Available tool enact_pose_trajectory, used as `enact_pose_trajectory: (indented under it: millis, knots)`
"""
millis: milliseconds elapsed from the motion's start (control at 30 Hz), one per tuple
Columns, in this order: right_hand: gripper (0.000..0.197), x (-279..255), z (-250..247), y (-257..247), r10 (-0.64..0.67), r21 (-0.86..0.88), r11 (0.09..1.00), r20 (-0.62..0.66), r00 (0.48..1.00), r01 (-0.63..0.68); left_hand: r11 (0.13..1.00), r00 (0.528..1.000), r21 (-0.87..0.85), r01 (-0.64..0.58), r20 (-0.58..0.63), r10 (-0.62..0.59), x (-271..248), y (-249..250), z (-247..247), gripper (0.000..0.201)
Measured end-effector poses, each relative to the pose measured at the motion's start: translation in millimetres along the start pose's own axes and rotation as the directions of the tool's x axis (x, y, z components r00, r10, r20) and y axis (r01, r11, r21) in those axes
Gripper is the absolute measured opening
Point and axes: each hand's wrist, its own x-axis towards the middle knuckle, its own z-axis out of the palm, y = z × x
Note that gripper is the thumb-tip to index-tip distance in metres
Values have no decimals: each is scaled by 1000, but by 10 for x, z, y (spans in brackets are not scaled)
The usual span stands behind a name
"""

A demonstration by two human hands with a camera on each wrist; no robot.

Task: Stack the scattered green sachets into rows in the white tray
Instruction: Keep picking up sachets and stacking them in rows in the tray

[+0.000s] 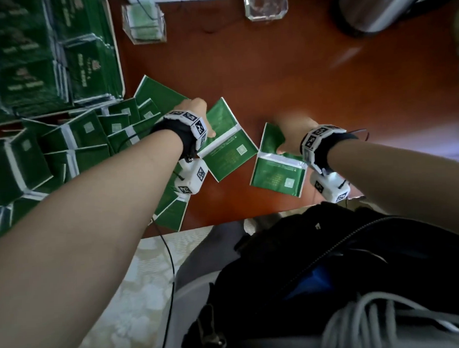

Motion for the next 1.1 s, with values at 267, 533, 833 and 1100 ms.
enact_pose_trajectory:
  millis: [267,533,833,1100]
  knots:
    - [41,-239,-53,86,-59,-91,995,-180,982,43,966,963,-62,-252,-109,244,-455,132,-54,55]
    - [116,-382,869,62,-105,-41,994,-152,983,100,923,908,138,-359,-178,380,-843,121,1326,124]
    - [108,-820,1540,169,-227,-79,974,-274,934,213,882,837,227,-413,-288,466,-1370,267,2074,116]
    - [88,-1405,1851,258,-308,-210,944,-276,910,256,941,861,74,-331,-383,334,-1924,509,2330,65]
